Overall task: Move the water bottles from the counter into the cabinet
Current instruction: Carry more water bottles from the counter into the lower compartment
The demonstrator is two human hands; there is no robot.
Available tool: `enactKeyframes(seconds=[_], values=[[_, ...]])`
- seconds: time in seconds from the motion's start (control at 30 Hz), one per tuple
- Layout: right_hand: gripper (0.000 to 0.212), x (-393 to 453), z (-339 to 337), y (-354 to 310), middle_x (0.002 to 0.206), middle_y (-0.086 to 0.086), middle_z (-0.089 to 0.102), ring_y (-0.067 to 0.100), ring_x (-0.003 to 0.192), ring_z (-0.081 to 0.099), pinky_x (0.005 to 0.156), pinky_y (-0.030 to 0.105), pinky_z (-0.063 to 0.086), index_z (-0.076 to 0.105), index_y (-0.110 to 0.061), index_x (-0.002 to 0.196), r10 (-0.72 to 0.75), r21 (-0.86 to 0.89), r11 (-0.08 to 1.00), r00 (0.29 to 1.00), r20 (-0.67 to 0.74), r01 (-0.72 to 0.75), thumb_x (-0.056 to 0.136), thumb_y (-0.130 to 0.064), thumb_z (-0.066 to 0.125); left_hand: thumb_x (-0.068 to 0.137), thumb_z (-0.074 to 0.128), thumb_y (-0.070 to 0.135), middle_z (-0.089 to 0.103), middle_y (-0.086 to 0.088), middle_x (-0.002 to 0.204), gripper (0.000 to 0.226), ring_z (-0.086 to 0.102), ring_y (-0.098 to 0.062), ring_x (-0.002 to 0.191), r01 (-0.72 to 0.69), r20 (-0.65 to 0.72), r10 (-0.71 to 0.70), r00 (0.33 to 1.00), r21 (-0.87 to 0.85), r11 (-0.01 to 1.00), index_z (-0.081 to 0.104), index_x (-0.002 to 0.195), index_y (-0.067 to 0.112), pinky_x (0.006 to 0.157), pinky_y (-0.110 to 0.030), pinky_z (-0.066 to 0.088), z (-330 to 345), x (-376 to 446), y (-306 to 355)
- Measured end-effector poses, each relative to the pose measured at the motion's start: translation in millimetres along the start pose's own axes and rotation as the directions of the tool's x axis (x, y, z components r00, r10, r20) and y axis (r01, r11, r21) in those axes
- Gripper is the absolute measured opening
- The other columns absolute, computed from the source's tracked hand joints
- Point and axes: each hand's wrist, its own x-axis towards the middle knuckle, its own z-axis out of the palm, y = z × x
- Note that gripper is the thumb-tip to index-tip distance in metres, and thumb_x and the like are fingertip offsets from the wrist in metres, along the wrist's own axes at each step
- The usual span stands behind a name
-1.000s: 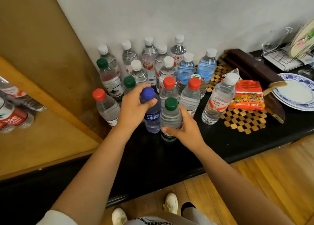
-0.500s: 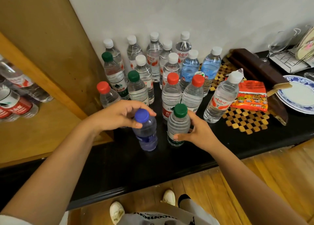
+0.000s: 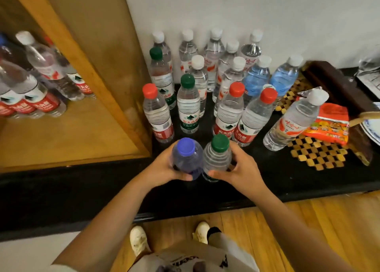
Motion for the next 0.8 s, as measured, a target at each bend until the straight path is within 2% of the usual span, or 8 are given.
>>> enactKeyframes(seconds=[0.07, 0.17, 0.37, 0.53, 0.6, 0.67, 0.73, 0.8], values=[[0.073, -1.9, 11.2, -6.0, 0.115, -0.018, 0.061, -0.001, 0.109, 0.057, 0.094, 0.033, 0.049, 0.048, -0.037, 0.122, -0.008, 0.010, 1.000, 1.000, -0.002, 0.008, 0.058, -0.039, 0.082, 0.059, 0.071, -0.024, 0.057, -0.003, 0.110, 0.076, 0.060, 0.006, 0.097, -0.025, -0.099, 0.018, 0.995, -0.072, 0.997, 0.041, 0.122, 0.004, 0.086, -0.012, 0.047, -1.9, -6.8, -8.1], [0.073, -2.2, 32.6, -17.7, 0.113, -0.017, 0.062, 0.000, 0.108, 0.058, 0.094, 0.037, 0.050, 0.050, -0.037, 0.121, -0.012, 0.035, 0.999, 0.999, 0.035, 0.011, 0.056, -0.035, 0.083, 0.052, 0.075, -0.016, 0.057, 0.000, 0.108, 0.082, 0.060, 0.008, 0.096, -0.028, -0.132, 0.011, 0.991, -0.128, 0.991, 0.038, 0.123, 0.003, 0.084, -0.012, 0.047, -20.1, -25.4, -15.7], [0.067, 13.0, 105.6, -62.5, 0.111, -0.026, 0.062, -0.004, 0.105, 0.059, 0.089, 0.029, 0.052, 0.049, -0.053, 0.111, -0.055, 0.056, 0.997, 0.986, 0.158, 0.047, 0.055, -0.040, 0.081, 0.060, 0.068, -0.025, 0.059, 0.003, 0.109, 0.074, 0.062, 0.005, 0.097, 0.014, -0.187, -0.042, 0.981, -0.151, 0.988, 0.041, 0.120, 0.009, 0.081, -0.012, 0.047, -93.5, -85.1, -37.4], [0.066, 44.7, 173.2, -109.6, 0.111, -0.025, 0.062, -0.004, 0.106, 0.058, 0.090, 0.029, 0.051, 0.049, -0.051, 0.113, -0.119, 0.102, 0.990, 0.976, 0.181, 0.102, 0.055, -0.044, 0.080, 0.054, 0.077, 0.004, 0.058, 0.003, 0.112, 0.084, 0.061, 0.006, 0.098, -0.035, -0.304, -0.017, 0.953, -0.166, 0.985, 0.037, 0.127, 0.007, 0.082, -0.011, 0.047, -165.8, -121.9, -38.7], [0.064, 62.8, 196.0, -127.0, 0.108, -0.027, 0.062, -0.005, 0.104, 0.059, 0.088, 0.021, 0.049, 0.049, -0.054, 0.109, -0.142, 0.095, 0.987, 0.977, 0.160, 0.128, 0.054, -0.041, 0.080, 0.060, 0.074, -0.010, 0.057, 0.004, 0.111, 0.079, 0.061, 0.007, 0.096, -0.067, -0.356, 0.006, 0.934, -0.161, 0.985, 0.037, 0.128, 0.007, 0.081, -0.009, 0.046, -191.7, -125.3, -43.5], [0.064, 81.4, 213.8, -140.8, 0.103, -0.036, 0.060, -0.014, 0.099, 0.057, 0.081, 0.005, 0.044, 0.049, -0.058, 0.102, -0.163, 0.075, 0.985, 0.978, 0.128, 0.154, 0.054, -0.033, 0.083, 0.062, 0.066, -0.025, 0.057, 0.005, 0.107, 0.073, 0.061, 0.006, 0.093, -0.092, -0.408, 0.024, 0.913, -0.147, 0.985, 0.040, 0.122, 0.008, 0.078, -0.007, 0.046, -214.5, -124.7, -51.3], [0.064, 100.3, 230.9, -151.4, 0.098, -0.044, 0.057, -0.022, 0.095, 0.053, 0.074, -0.005, 0.038, 0.048, -0.054, 0.100, -0.158, 0.069, 0.986, 0.982, 0.103, 0.151, 0.056, -0.025, 0.085, 0.063, 0.064, -0.027, 0.057, 0.000, 0.104, 0.069, 0.061, 0.001, 0.092, -0.116, -0.443, 0.042, 0.895, -0.142, 0.983, 0.040, 0.122, -0.001, 0.078, -0.010, 0.048, -237.1, -124.1, -61.2], [0.065, 116.4, 245.7, -158.5, 0.096, -0.037, 0.060, -0.024, 0.094, 0.051, 0.073, -0.006, 0.037, 0.047, -0.047, 0.104, -0.123, 0.073, 0.990, 0.989, 0.076, 0.118, 0.056, -0.023, 0.085, 0.063, 0.065, -0.026, 0.057, -0.003, 0.105, 0.071, 0.060, -0.003, 0.094, -0.132, -0.480, 0.045, 0.876, -0.151, 0.980, 0.038, 0.126, -0.008, 0.080, -0.013, 0.049, -255.8, -122.1, -69.9]])
